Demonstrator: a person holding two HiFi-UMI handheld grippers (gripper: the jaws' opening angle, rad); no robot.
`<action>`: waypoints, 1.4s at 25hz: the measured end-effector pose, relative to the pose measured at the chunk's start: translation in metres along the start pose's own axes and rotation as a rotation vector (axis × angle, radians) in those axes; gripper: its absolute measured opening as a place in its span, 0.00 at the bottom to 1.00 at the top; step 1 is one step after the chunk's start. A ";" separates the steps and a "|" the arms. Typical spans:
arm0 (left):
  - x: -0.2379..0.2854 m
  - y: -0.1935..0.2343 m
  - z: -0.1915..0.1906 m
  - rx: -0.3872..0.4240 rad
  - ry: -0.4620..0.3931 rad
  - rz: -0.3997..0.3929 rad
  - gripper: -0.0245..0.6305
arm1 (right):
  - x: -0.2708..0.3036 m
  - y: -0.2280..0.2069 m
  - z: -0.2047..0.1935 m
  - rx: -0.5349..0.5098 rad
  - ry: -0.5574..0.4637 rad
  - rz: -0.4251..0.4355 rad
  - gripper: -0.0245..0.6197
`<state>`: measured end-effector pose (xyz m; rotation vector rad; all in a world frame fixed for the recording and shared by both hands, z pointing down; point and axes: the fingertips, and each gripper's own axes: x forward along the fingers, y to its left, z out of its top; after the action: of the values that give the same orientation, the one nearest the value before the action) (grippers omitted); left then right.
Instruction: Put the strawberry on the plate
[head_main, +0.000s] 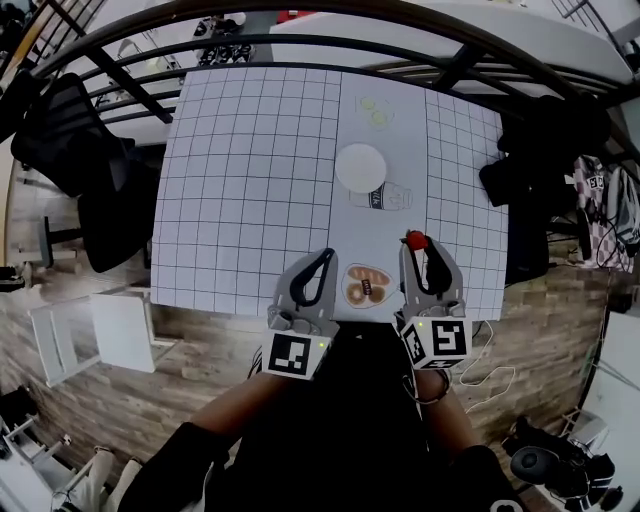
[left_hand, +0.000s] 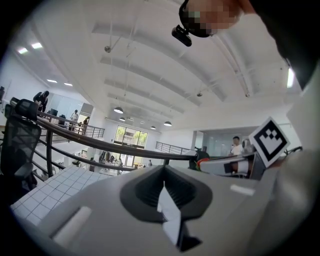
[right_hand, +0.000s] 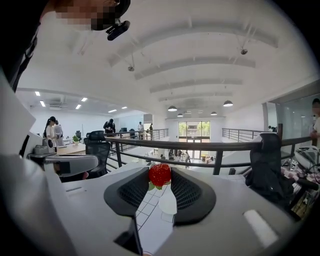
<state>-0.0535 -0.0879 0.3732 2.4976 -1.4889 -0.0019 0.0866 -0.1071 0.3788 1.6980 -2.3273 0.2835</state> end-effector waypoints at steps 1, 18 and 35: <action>0.004 0.001 0.001 0.002 -0.001 0.007 0.05 | 0.006 -0.001 -0.001 -0.002 0.005 0.008 0.25; 0.067 0.008 -0.025 0.048 0.080 0.067 0.05 | 0.107 -0.031 -0.033 -0.002 0.080 0.114 0.25; 0.113 0.025 -0.055 0.010 0.178 0.128 0.05 | 0.206 -0.051 -0.107 -0.035 0.230 0.192 0.25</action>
<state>-0.0147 -0.1863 0.4446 2.3350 -1.5733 0.2438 0.0842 -0.2770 0.5451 1.3483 -2.3082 0.4464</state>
